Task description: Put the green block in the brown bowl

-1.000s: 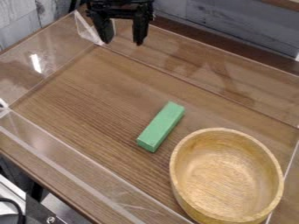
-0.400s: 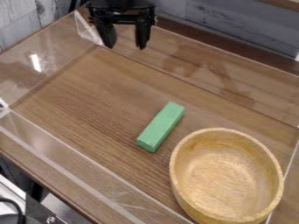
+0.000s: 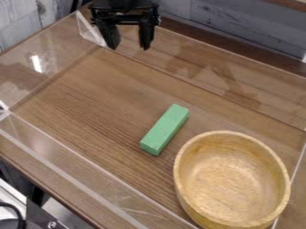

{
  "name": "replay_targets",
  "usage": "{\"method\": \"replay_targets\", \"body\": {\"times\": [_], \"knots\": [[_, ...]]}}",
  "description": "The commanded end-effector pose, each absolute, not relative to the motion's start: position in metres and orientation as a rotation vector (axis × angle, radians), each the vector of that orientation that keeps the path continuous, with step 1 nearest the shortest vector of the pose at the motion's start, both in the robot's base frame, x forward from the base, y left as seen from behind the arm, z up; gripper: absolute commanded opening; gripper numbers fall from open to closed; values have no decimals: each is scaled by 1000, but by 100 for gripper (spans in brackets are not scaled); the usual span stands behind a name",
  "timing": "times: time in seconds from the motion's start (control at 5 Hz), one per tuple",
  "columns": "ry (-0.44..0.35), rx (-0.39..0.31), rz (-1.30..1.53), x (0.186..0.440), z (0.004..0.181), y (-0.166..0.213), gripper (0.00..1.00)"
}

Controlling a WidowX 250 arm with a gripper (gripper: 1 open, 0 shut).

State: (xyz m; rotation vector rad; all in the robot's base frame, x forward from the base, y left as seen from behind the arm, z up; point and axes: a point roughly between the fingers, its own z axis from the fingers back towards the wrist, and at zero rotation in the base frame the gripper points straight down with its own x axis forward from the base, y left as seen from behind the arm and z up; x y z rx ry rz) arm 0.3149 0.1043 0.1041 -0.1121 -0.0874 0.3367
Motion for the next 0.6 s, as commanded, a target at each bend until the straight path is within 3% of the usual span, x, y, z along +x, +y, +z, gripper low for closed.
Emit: {"method": "replay_targets", "body": {"times": [0.0,0.4], "knots": [[-134,-112,355,318,114,112,100],[-145,-123,392,320,111,119,100]]}}
